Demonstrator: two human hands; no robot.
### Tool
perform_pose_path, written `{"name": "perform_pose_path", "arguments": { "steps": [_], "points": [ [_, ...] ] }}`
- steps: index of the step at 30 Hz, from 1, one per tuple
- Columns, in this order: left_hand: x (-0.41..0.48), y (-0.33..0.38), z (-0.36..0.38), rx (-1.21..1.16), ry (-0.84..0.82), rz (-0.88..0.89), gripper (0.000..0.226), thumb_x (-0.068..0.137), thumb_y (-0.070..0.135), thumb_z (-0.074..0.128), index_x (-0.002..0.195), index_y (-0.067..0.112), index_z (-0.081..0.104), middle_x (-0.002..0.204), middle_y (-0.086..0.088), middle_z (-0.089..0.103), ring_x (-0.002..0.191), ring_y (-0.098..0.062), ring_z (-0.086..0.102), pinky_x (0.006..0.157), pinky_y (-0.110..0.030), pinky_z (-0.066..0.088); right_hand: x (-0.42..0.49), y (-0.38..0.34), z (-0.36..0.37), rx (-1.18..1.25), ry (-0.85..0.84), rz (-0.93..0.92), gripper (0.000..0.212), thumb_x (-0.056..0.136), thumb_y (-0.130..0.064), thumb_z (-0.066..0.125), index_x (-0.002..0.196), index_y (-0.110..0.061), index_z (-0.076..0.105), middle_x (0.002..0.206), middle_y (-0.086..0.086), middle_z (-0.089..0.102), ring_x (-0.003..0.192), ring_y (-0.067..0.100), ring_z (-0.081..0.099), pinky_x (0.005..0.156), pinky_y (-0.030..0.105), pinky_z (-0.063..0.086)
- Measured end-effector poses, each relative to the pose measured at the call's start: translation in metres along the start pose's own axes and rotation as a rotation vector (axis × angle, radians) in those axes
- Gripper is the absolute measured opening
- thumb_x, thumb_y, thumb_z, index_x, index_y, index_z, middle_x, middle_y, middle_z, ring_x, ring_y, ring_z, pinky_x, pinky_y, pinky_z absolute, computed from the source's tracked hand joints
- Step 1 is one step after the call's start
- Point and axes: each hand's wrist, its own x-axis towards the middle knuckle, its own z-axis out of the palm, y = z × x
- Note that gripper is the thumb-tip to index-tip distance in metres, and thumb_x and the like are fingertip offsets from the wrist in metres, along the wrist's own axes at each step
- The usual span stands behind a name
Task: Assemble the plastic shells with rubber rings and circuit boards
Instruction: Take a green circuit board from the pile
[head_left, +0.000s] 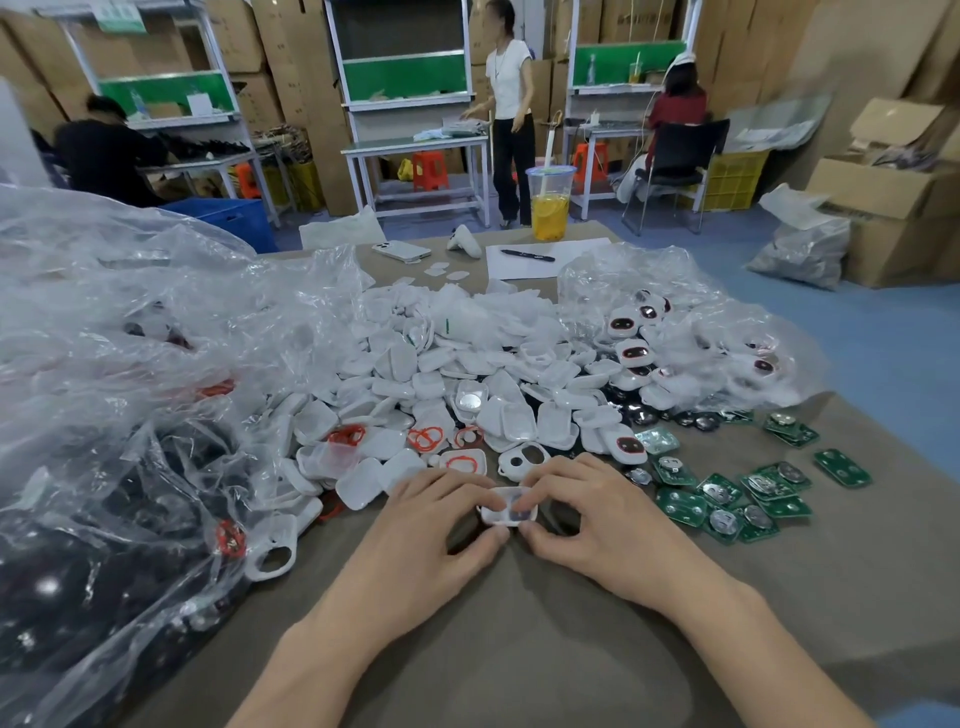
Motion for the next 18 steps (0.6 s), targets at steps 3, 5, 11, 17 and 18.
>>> {"name": "perform_pose_path", "arguments": {
  "steps": [3, 5, 11, 17, 18],
  "points": [
    [0.001, 0.000, 0.001, 0.000, 0.013, 0.002, 0.018, 0.093, 0.044, 0.064, 0.109, 0.037, 0.069, 0.121, 0.029, 0.059, 0.119, 0.017, 0.035, 0.107, -0.019, 0.028, 0.000, 0.000, 0.000, -0.009, 0.023, -0.006, 0.019, 0.081, -0.050, 0.059, 0.093, -0.039, 0.069, 0.111, -0.027, 0.060, 0.102, -0.005, 0.046, 0.091, 0.011, 0.034],
    [0.001, -0.001, 0.002, -0.004, 0.021, 0.005, 0.017, 0.093, 0.042, 0.065, 0.109, 0.036, 0.069, 0.120, 0.028, 0.060, 0.118, 0.019, 0.034, 0.106, -0.018, 0.028, -0.001, 0.001, 0.001, -0.020, 0.026, -0.009, 0.016, 0.082, -0.046, 0.062, 0.094, -0.037, 0.069, 0.112, -0.025, 0.060, 0.101, -0.004, 0.045, 0.092, 0.013, 0.035],
    [0.000, 0.000, 0.002, 0.003, 0.013, 0.001, 0.021, 0.094, 0.044, 0.063, 0.113, 0.039, 0.069, 0.121, 0.031, 0.058, 0.124, 0.012, 0.039, 0.108, -0.021, 0.031, -0.003, -0.004, 0.000, -0.030, 0.057, 0.010, 0.027, 0.089, -0.051, 0.053, 0.105, -0.036, 0.070, 0.116, -0.025, 0.060, 0.109, -0.004, 0.045, 0.097, 0.014, 0.035],
    [0.001, -0.005, -0.001, -0.127, 0.059, -0.100, 0.033, 0.096, 0.053, 0.053, 0.129, 0.051, 0.054, 0.133, 0.037, 0.048, 0.134, 0.009, 0.037, 0.105, -0.009, 0.029, -0.001, 0.000, -0.009, -0.274, 0.558, 0.276, 0.022, 0.093, -0.020, 0.058, 0.111, -0.023, 0.071, 0.109, -0.004, 0.068, 0.104, 0.022, 0.056, 0.091, 0.040, 0.042],
    [0.000, -0.007, 0.000, -0.152, 0.075, -0.131, 0.033, 0.096, 0.053, 0.053, 0.129, 0.054, 0.053, 0.131, 0.037, 0.048, 0.132, 0.009, 0.039, 0.102, -0.012, 0.033, 0.000, 0.002, -0.011, -0.299, 0.603, 0.403, 0.027, 0.092, -0.018, 0.059, 0.117, -0.022, 0.069, 0.116, 0.000, 0.067, 0.110, 0.025, 0.054, 0.093, 0.042, 0.039]
  ]
}}
